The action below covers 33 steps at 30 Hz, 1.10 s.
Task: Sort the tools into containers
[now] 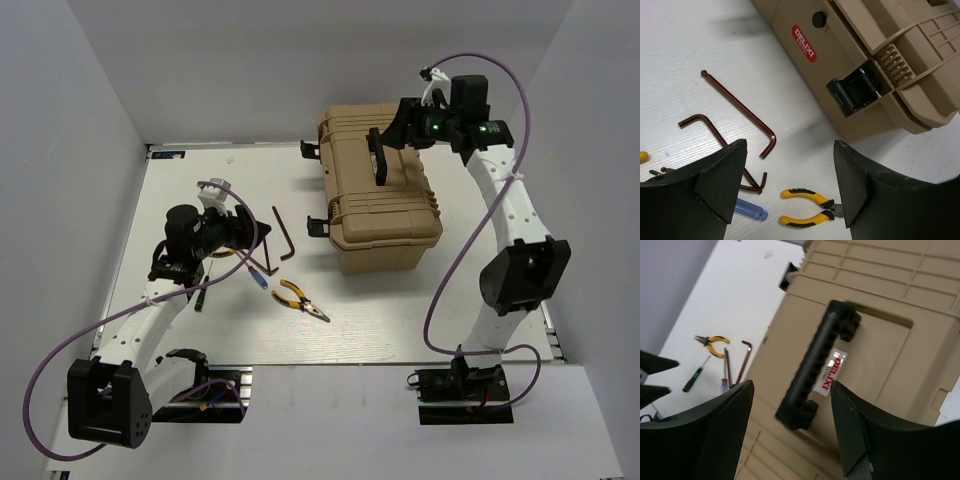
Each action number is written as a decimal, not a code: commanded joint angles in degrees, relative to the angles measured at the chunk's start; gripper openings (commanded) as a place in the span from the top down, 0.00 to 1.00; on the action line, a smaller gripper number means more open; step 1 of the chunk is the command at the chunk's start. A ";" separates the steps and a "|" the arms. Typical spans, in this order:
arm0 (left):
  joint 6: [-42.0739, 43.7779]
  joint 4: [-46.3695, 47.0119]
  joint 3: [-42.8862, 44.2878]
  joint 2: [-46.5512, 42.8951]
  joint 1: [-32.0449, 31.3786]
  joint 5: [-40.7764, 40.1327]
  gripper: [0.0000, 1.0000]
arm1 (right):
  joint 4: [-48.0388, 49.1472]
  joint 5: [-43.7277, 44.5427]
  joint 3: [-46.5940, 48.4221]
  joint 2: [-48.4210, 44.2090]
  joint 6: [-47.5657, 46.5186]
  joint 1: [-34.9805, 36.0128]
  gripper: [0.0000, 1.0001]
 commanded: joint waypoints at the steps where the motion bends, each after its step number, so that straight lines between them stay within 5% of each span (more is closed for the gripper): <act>1: 0.15 0.80 1.97 -0.69 0.29 1.65 0.20 | -1.21 7.04 3.08 1.58 0.85 1.62 0.31; 20: -0.38 1.33 1.97 -0.69 0.29 3.59 0.14 | -2.80 21.55 4.40 9.23 -3.37 9.53 0.32; 33: -0.38 1.33 1.97 -0.69 0.29 3.59 0.14 | -3.32 30.87 4.31 8.18 -4.86 12.70 0.61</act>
